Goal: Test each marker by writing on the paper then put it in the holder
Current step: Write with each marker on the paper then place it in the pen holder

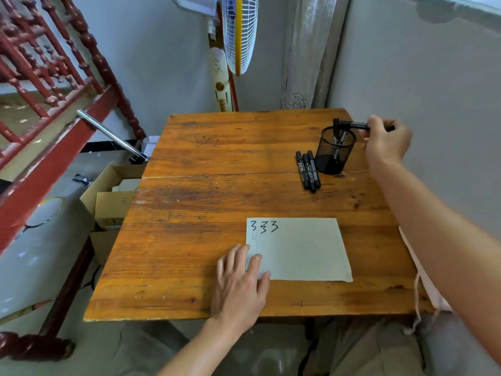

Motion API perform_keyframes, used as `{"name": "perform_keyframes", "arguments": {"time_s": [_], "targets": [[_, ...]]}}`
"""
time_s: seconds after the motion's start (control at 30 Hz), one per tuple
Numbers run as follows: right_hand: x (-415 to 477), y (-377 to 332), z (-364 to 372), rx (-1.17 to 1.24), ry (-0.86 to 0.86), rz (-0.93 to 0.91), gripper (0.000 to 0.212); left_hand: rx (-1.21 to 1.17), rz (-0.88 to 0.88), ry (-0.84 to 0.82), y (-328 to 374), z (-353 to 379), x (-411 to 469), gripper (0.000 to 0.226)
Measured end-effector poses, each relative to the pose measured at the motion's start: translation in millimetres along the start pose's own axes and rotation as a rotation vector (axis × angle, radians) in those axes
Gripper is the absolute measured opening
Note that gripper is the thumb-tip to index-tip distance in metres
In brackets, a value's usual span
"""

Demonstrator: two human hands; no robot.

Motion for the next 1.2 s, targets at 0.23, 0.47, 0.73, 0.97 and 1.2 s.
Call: {"name": "perform_keyframes", "arguments": {"time_s": [0.23, 0.47, 0.73, 0.97, 1.2], "targets": [[33.5, 18.0, 49.6, -0.456, -0.13, -0.05, 0.026, 0.012, -0.017, -0.034, -1.1, 1.1, 1.4, 0.04], [29.1, 13.1, 55.6, -0.714, -0.083, -0.208, 0.041, 0.007, -0.016, -0.029, -1.6, 0.8, 1.2, 0.037], [-28.5, -24.5, 63.3, -0.67, -0.03, -0.602, 0.028, -0.007, -0.016, -0.023, -1.8, 0.9, 1.0, 0.037], [-35.8, 51.0, 121.1, -1.176, -0.372, -0.414, 0.042, -0.005, -0.029, -0.016, -1.2, -0.4, 1.5, 0.046], [-37.3, 63.8, 126.8, -1.13, -0.376, -0.379, 0.037, 0.006, -0.013, -0.002, -1.4, 0.3, 1.8, 0.04]]}}
Point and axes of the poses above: each hand's wrist, its own x-axis towards the middle knuckle, its own z-axis out of the palm, y = z × x, the point moved 7 cm from there along x, towards the middle knuckle, and after that the axes turned 11 degrees about -x, right-handed, at the moved point
